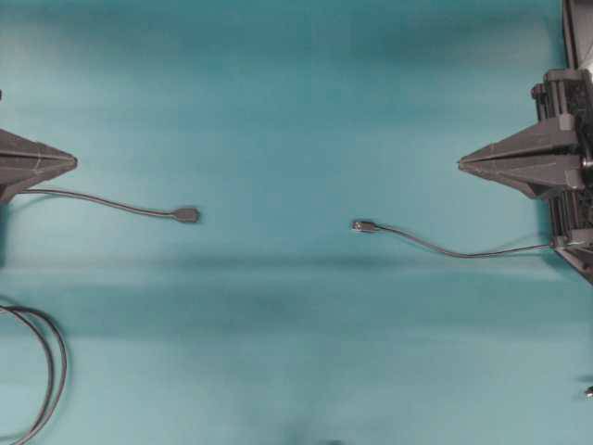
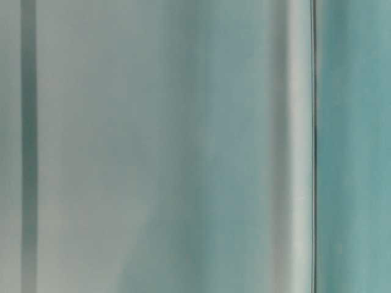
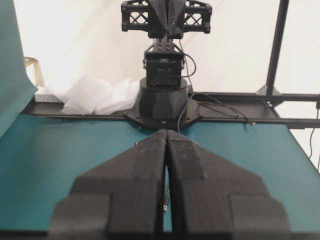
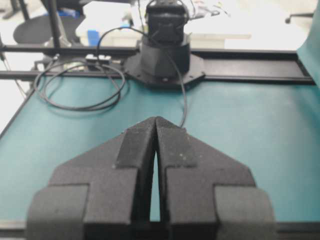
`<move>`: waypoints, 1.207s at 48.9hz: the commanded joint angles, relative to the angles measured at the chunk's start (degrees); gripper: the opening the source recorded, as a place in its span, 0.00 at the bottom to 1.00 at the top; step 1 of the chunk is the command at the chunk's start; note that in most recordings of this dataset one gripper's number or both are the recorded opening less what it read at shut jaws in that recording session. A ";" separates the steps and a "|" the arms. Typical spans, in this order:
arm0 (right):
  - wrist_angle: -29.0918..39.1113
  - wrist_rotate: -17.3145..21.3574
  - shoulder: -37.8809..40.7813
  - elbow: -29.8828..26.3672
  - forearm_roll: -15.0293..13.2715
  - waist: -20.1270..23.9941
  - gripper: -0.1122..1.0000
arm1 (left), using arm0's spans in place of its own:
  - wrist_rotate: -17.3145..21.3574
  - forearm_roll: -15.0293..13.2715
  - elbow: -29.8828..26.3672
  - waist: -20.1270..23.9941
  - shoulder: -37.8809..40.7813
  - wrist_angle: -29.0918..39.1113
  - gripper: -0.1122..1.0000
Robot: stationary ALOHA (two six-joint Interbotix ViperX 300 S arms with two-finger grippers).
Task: Insert the USB using both arms.
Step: 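Open both grippers and move them toward the USB cable ends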
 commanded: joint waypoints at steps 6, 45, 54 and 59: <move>-0.18 0.09 0.35 0.18 -0.44 -0.26 0.10 | -0.18 -0.35 -0.26 0.09 0.70 2.29 0.12; 28.04 0.53 10.81 -9.14 -0.44 -0.44 0.10 | 0.35 -0.35 -7.21 1.23 8.79 28.92 0.21; 28.13 0.62 16.35 -9.93 -0.44 -0.53 0.10 | 1.93 -0.35 -7.12 2.02 10.02 29.71 0.63; 28.30 0.62 18.11 -10.28 -0.44 -0.44 0.10 | 2.20 -0.35 -7.03 2.46 10.02 30.32 0.81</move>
